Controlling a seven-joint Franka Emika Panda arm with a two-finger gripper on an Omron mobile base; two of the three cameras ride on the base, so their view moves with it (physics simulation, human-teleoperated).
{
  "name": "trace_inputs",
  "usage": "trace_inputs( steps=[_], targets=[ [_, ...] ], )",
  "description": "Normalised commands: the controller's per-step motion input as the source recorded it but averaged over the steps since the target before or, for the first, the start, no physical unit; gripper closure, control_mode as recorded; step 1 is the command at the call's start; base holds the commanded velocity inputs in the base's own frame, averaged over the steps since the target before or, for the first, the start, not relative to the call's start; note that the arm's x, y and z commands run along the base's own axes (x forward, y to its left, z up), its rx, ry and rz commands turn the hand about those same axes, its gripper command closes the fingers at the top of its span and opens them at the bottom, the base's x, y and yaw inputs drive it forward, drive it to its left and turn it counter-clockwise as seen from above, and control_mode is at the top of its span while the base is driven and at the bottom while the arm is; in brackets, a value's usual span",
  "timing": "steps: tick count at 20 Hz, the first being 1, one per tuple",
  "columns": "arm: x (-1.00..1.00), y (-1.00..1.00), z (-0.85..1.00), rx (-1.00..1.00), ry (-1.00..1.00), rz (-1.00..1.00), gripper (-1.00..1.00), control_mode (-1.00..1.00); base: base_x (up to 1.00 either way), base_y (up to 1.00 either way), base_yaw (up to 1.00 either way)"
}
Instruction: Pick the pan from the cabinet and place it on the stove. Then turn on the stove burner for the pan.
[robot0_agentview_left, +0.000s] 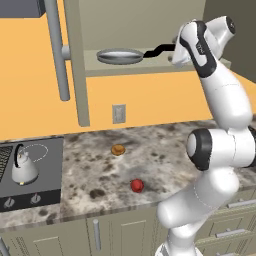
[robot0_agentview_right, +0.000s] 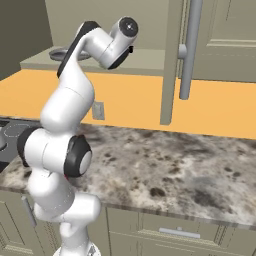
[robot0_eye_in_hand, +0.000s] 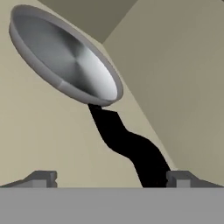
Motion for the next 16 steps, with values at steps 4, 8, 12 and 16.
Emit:
trace_inputs(
  steps=[4, 8, 12, 16],
  targets=[
    [0.5, -0.01, -0.05, 0.0, 0.0, 0.0, -1.0, -1.0, 0.0, 0.0, 0.0],
    [0.44, -0.04, -0.19, -0.02, 0.0, 0.0, -1.0, -1.0, 0.0, 0.0, 0.0],
    [0.29, -0.06, -0.31, -0.04, 0.0, 0.02, -1.0, -1.0, 0.0, 0.0, 0.0],
    [0.32, -0.03, -0.26, -0.03, 0.0, 0.02, -1.0, -1.0, 0.0, 0.0, 0.0]
  ],
)
